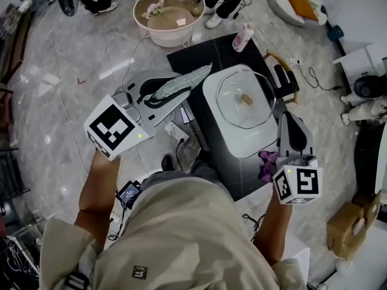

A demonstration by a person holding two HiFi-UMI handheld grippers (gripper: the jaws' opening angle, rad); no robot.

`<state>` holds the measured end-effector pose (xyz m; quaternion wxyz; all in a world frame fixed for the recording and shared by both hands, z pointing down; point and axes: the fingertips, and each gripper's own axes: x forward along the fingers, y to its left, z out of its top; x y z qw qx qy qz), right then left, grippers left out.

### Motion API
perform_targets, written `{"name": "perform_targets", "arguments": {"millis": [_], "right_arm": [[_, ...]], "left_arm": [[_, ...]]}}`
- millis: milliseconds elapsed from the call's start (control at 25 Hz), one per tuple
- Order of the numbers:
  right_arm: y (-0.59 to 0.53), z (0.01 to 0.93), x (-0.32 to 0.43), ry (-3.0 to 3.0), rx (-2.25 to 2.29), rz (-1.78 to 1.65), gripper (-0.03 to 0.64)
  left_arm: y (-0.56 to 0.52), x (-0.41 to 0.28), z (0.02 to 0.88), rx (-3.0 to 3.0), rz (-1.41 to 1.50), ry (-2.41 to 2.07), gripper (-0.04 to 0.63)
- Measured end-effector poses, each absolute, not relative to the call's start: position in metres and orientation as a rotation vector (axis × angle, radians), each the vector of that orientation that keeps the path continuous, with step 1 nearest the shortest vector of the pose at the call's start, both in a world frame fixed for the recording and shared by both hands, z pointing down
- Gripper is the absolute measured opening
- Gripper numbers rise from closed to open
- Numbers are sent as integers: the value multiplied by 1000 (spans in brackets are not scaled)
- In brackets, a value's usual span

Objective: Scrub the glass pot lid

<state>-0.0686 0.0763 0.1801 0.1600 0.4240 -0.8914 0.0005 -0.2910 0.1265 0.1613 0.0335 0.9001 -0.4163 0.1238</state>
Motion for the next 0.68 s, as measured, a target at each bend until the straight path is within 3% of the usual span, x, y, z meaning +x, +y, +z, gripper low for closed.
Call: {"name": "perform_targets", "arguments": {"millis": [680], "right_arm": [[126, 157, -64, -2497, 1287, -56, 23]], "left_arm": [[194, -304, 156, 2721, 363, -1268, 87]]}}
